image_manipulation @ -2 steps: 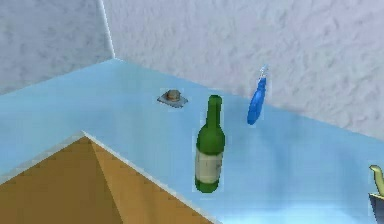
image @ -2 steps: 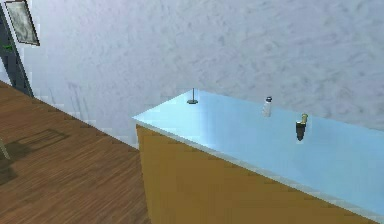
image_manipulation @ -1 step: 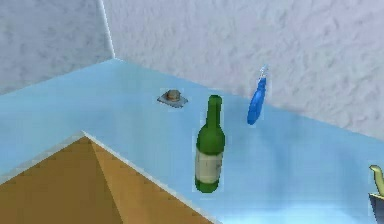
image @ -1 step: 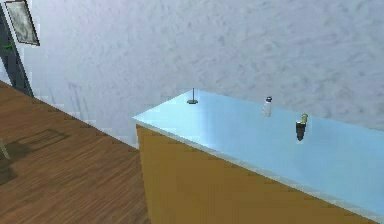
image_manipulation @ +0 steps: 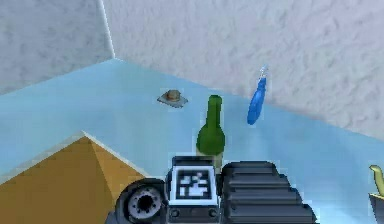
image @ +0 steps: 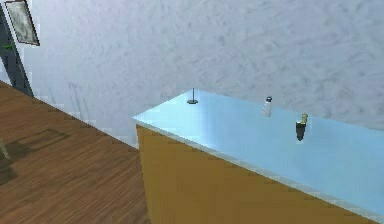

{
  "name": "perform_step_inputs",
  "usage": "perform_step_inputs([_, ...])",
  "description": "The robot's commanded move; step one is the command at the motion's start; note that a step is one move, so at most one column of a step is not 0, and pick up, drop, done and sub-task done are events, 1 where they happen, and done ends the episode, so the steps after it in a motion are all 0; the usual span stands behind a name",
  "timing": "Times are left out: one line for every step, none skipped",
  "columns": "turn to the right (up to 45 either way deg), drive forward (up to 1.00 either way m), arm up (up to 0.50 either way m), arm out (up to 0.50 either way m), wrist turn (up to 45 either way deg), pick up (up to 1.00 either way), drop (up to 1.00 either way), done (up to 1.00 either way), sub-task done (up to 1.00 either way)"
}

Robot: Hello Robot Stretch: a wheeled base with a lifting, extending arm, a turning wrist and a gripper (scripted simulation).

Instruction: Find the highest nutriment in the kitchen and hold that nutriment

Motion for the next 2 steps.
perform_step_inputs([0.0, 0.00, 0.00, 0.48, 0.0, 0.00, 0.00, 0.00, 0.00])
perform_step_inputs([0.0, 0.00, 0.00, 0.00, 45.0, 0.00, 0.00, 0.00, 0.00])
